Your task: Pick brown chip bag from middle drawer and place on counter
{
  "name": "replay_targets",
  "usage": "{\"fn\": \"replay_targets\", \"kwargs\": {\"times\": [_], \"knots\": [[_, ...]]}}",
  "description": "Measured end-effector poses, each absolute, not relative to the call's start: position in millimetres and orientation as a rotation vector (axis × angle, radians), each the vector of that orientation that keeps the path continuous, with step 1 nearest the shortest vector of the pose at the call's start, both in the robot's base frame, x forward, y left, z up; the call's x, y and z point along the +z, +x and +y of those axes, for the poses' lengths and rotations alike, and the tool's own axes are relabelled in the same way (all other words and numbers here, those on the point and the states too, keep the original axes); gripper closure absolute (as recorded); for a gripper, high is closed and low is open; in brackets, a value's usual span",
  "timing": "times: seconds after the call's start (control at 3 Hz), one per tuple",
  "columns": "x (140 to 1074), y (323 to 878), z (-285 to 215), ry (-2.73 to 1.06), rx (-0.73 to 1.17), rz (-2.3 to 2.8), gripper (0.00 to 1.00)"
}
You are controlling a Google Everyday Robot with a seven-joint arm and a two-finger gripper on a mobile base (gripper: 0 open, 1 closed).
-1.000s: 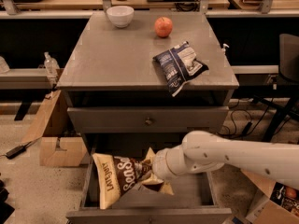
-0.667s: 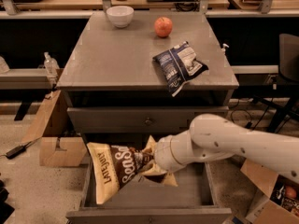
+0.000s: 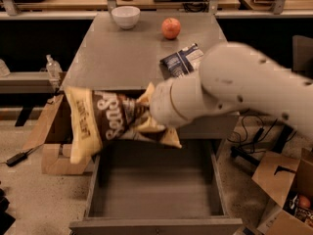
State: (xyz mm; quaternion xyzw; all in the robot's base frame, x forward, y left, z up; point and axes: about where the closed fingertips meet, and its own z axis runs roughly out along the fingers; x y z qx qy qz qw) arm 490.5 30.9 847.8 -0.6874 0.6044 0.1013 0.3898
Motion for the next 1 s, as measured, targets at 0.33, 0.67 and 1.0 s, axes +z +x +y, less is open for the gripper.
{"fn": "replay_targets", "kwargs": {"times": [0.33, 0.67, 1.0], "knots": [[932.5, 520.7, 47.9, -1.678, 0.113, 1.491, 1.00], [963.7, 547.9, 47.1, -1.644, 0.002, 1.470, 1.00], [963.7, 547.8, 47.1, -1.644, 0.002, 1.470, 1.00]]}}
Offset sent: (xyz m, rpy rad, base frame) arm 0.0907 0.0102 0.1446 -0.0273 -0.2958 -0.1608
